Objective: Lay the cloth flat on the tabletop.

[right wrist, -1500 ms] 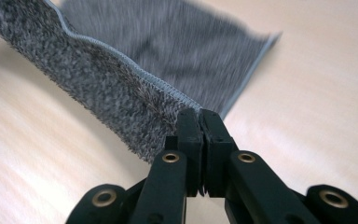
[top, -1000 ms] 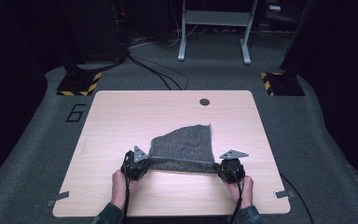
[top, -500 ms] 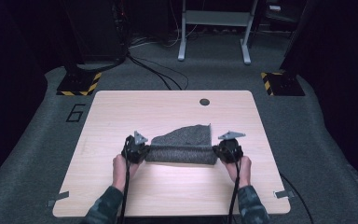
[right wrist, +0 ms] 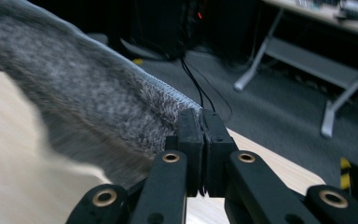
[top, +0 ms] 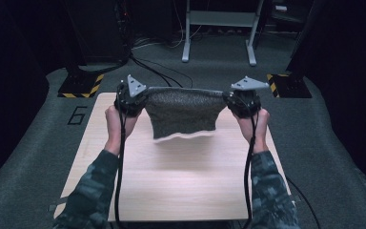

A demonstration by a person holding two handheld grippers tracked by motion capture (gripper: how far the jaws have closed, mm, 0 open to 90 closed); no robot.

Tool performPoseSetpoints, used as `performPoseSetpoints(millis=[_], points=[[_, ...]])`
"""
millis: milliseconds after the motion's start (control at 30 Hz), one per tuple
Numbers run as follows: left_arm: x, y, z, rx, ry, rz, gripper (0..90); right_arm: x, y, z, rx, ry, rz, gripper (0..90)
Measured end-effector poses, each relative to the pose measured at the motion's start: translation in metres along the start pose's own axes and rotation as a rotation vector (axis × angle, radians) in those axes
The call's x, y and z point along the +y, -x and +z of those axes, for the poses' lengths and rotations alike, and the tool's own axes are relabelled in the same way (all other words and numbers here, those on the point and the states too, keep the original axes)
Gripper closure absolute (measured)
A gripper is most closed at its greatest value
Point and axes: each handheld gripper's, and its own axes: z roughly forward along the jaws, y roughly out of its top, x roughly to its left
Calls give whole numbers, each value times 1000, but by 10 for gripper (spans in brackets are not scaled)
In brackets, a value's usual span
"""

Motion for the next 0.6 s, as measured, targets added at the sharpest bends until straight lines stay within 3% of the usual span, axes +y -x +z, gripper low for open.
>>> performPoseSetpoints(millis=[67,133,200,367,467,600], points=[[-17,14,-14,-9,14,32,860,-13,-12,-16,20,10,-14,881],[-46,29,-23,-41,4,27,859,-38,-25,-25,57,-6,-19,880],[-75,42,-27,-77,-27,9,857,-72,-39,-27,93,-48,-23,880],[-142,75,-27,-159,-143,-19,852,-139,-62,-22,161,-174,30,877],[-168,86,-24,-204,-196,-53,844,-171,-73,-20,203,-242,67,873],[-194,97,-25,-263,-243,-94,809,-195,-80,-24,240,-292,96,864]])
